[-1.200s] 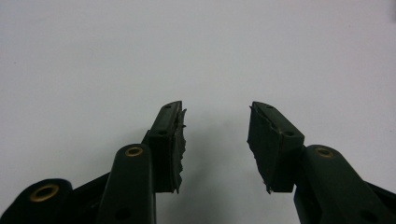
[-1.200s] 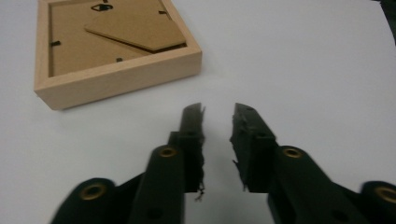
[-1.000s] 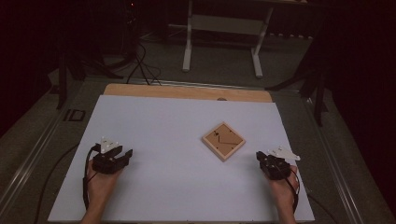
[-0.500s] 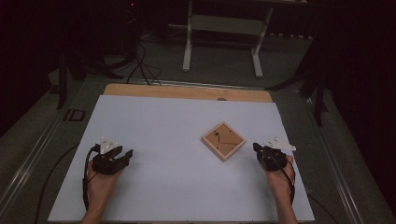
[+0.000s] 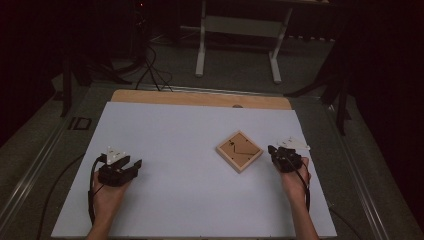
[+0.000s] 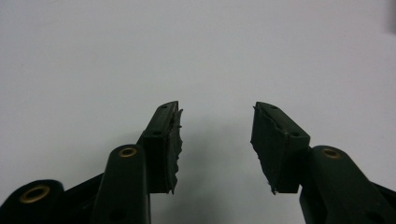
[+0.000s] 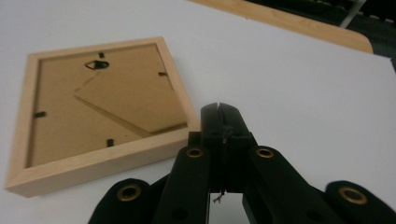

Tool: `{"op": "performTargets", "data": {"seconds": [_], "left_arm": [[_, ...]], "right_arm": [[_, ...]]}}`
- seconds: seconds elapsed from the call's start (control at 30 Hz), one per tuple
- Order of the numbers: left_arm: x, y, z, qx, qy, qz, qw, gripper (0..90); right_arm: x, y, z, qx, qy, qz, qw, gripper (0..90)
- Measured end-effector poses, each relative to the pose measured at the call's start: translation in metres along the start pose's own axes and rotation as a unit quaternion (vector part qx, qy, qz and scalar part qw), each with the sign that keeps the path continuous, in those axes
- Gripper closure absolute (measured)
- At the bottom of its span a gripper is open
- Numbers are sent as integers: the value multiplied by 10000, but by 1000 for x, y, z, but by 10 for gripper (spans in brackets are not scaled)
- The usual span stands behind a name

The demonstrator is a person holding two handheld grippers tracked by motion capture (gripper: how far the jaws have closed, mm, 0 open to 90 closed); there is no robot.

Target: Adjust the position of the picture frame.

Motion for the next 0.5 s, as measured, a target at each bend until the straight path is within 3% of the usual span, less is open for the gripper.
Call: {"op": "performTargets", "data": {"seconds": [0.37, 0.5], "left_arm": [[1, 0, 1, 36, 11, -8, 10000, 515], [2, 0, 1, 54, 11, -22, 10000, 515]], "right_arm": [[17, -2, -1, -16, 99, -108, 9999, 898], [25, -1, 0, 202, 183, -85, 9996, 898]]}}
Point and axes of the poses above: each handheld gripper's, and its own axes: x roughly forward along the jaws, y roughly out of its top, z roughly to its right, the point moved 4 cm from there along x, roughly forward along the jaws, and after that the axes turned 12 degrees about -x, right-handed, at the moved point
